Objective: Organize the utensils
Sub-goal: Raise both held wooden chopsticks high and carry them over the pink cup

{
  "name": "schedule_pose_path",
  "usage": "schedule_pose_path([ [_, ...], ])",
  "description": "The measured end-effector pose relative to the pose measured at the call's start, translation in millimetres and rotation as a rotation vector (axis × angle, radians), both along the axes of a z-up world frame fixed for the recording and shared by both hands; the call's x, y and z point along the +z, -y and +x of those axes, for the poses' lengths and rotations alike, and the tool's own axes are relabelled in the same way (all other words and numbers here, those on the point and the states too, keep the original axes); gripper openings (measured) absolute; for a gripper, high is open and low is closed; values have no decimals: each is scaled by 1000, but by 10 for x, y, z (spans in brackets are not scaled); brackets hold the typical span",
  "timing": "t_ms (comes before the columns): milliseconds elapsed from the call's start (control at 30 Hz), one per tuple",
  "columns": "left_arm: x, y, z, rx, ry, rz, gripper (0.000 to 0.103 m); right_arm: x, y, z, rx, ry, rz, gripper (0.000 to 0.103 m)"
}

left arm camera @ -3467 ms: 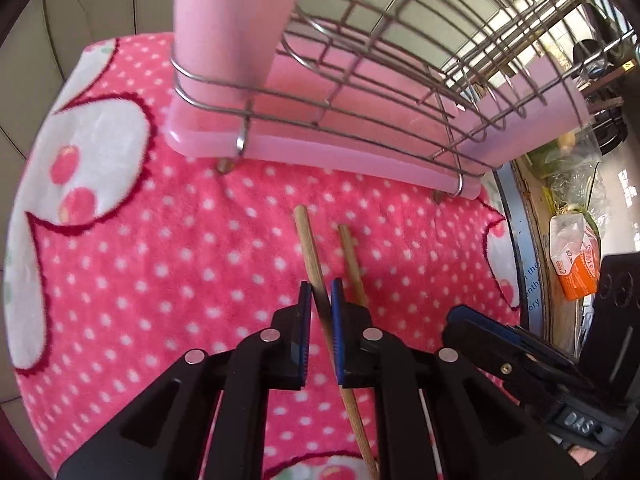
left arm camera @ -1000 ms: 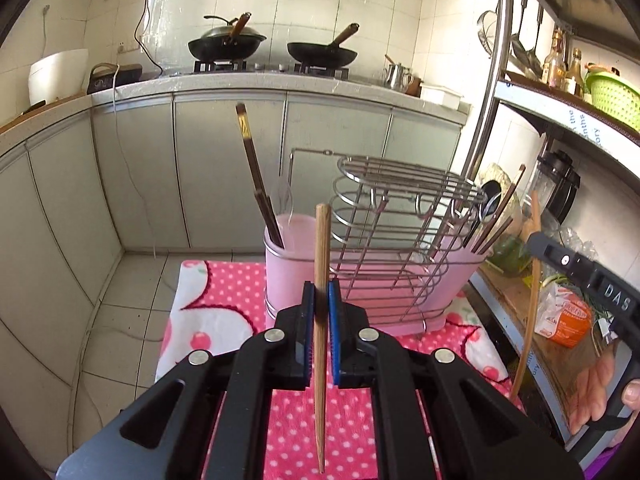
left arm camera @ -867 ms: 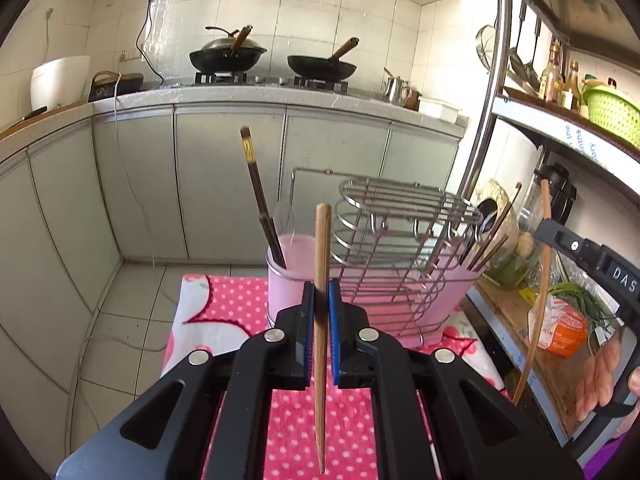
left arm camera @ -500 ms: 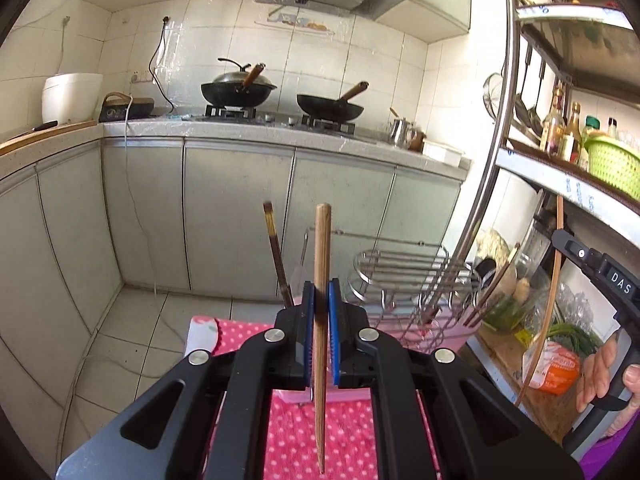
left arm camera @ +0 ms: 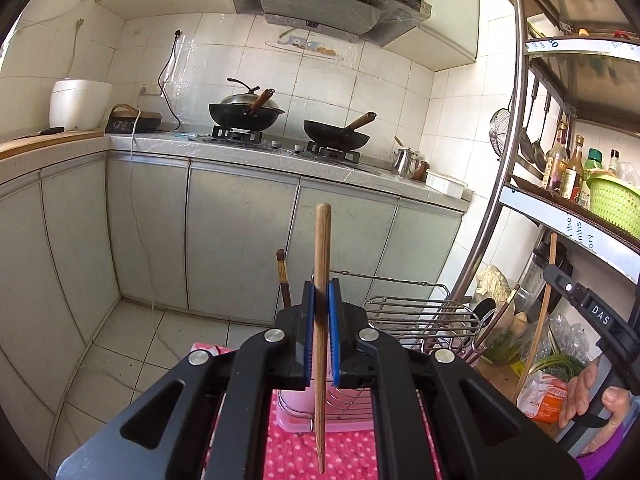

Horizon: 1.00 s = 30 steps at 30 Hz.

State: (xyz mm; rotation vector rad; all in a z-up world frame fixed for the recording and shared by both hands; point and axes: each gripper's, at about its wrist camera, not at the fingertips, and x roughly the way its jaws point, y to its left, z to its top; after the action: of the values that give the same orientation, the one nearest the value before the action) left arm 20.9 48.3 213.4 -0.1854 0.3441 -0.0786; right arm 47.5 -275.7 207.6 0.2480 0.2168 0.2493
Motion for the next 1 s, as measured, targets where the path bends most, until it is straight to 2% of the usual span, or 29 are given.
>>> schedule_pose_path([
  [1000,151,82,-29,8,53,22,6,62,-18,108,-63,7,-54,6],
])
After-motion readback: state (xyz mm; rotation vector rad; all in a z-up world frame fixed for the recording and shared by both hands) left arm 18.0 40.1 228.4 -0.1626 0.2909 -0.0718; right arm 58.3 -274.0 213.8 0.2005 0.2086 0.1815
